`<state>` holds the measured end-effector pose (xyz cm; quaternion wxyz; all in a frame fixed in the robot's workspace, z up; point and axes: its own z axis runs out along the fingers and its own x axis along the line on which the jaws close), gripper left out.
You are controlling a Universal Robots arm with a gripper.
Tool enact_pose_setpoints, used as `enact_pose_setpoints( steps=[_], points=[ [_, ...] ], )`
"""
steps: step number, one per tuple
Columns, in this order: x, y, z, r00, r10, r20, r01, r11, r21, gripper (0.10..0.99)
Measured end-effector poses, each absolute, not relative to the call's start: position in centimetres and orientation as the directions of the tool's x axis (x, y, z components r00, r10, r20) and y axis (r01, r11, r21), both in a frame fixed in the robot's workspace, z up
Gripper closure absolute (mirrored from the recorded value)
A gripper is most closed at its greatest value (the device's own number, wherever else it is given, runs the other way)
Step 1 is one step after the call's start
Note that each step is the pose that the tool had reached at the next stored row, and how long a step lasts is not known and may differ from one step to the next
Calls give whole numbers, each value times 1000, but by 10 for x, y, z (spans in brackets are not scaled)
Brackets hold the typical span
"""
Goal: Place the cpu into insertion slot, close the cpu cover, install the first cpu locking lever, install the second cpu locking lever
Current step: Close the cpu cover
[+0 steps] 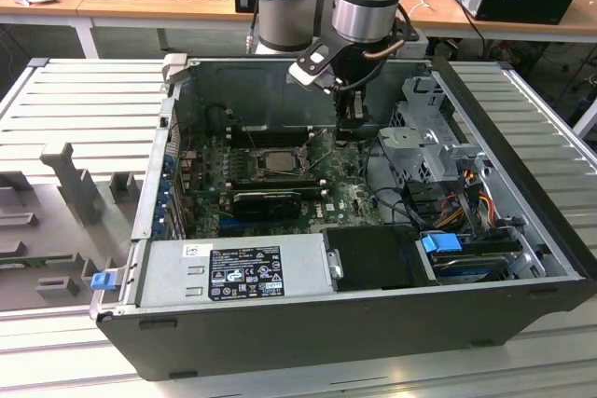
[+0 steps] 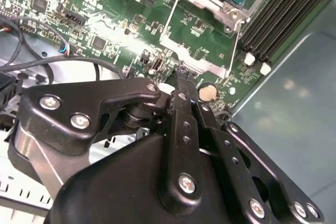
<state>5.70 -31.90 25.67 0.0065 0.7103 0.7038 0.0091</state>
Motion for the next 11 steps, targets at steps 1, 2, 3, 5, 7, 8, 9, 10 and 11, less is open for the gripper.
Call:
enact_pose_setpoints(
  steps=[1, 2, 3, 5, 7, 8, 9, 10, 11],
  points=[
    [57, -319, 254, 9, 1000, 4, 1000, -9, 22, 980],
    [57, -319, 252, 8, 1000, 4, 1000, -8, 22, 980],
    [57, -319, 251, 7, 1000, 4, 1000, -7, 22, 980],
    [56, -319, 250, 7, 1000, 4, 1000, -7, 22, 980],
    [55, -319, 250, 6, 1000, 4, 1000, -7, 22, 980],
    [55, -319, 250, 6, 1000, 4, 1000, -7, 22, 980],
    [54, -319, 250, 6, 1000, 4, 1000, -7, 22, 980],
    [54, -319, 250, 6, 1000, 4, 1000, -6, 22, 980],
    [53, -319, 250, 6, 1000, 4, 1000, -6, 22, 980]
  ],
)
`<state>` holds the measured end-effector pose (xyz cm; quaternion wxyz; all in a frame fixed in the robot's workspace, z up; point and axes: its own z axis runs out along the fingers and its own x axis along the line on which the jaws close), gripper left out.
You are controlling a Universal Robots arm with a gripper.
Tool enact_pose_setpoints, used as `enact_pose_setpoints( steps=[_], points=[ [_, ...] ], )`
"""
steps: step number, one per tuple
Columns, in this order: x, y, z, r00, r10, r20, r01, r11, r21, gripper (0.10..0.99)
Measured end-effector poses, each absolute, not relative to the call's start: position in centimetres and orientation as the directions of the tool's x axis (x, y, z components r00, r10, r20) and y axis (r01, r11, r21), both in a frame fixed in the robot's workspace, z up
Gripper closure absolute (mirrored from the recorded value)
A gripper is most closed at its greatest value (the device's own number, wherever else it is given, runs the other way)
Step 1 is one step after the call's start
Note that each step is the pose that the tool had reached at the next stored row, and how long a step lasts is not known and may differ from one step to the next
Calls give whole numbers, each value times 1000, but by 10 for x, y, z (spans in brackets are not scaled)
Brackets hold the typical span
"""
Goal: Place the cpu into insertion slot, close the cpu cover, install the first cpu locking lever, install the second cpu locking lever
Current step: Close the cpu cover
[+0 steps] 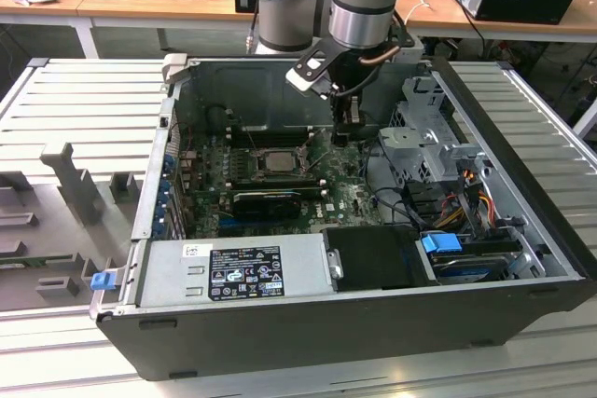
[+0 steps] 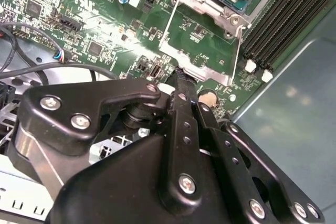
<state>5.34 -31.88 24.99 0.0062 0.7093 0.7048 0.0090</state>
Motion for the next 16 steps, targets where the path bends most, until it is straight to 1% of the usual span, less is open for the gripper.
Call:
enact_pose_setpoints(
  steps=[16],
  points=[
    [39, -319, 250, 6, 1000, 4, 1000, -7, 22, 980]
  ],
)
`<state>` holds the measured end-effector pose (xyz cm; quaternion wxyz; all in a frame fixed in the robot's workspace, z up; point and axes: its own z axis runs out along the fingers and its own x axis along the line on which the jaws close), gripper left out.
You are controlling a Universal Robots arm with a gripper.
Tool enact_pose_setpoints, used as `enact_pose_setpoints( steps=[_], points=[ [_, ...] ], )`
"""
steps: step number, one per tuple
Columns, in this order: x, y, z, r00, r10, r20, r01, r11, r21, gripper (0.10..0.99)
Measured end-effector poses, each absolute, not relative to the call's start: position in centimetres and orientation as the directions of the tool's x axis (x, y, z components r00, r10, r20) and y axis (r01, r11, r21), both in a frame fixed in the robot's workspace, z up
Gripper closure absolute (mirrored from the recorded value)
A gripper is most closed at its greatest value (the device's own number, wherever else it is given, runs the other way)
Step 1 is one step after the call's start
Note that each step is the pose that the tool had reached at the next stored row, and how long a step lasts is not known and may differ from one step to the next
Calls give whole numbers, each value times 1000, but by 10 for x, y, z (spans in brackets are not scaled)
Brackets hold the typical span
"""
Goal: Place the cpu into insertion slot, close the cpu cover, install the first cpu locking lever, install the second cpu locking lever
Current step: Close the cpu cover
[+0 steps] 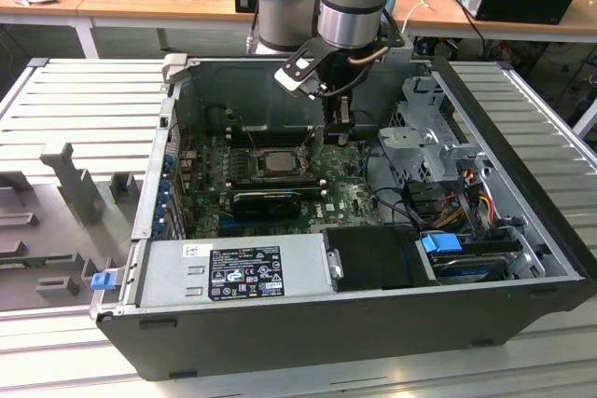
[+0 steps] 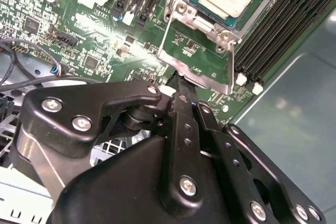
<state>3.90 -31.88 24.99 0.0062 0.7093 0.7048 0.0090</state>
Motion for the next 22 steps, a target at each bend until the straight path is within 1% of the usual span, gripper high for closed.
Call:
enact_pose_setpoints(
  steps=[15, 22],
  points=[
    [22, -319, 250, 6, 1000, 4, 1000, -6, 22, 980],
    [-2, -319, 250, 6, 1000, 4, 1000, -7, 22, 980]
  ],
)
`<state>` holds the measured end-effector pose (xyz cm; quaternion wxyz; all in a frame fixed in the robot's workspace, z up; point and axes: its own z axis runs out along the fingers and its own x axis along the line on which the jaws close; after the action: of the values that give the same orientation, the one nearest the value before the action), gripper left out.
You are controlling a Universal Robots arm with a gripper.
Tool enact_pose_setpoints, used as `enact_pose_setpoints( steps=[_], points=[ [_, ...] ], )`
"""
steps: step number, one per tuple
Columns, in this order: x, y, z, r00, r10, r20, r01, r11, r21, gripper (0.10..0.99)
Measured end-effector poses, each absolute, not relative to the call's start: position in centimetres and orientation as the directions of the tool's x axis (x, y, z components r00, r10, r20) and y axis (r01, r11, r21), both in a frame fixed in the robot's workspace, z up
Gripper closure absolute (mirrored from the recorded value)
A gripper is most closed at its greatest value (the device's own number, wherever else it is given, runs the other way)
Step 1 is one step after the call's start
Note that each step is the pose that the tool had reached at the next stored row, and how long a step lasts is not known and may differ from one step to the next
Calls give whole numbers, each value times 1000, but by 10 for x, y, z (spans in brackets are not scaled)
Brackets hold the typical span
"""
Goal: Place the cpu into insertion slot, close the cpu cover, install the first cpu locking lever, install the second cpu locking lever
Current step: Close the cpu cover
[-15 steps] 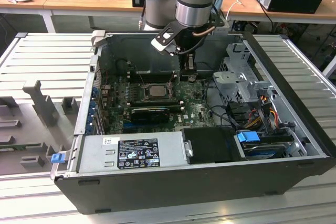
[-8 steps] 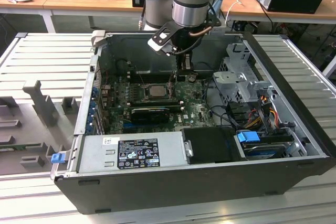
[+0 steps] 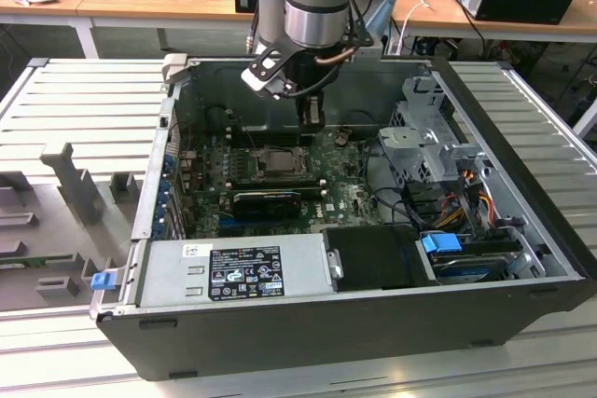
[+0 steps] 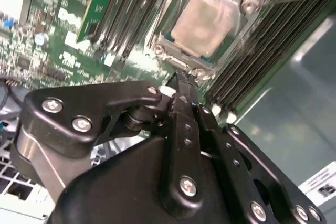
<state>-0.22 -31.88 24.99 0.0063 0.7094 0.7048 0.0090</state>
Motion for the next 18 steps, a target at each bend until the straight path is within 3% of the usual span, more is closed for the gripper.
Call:
enact_pose_setpoints(
  steps=[18],
  points=[
    [-37, -318, 226, -27, 1000, 4, 999, 27, 22, 980]
  ],
)
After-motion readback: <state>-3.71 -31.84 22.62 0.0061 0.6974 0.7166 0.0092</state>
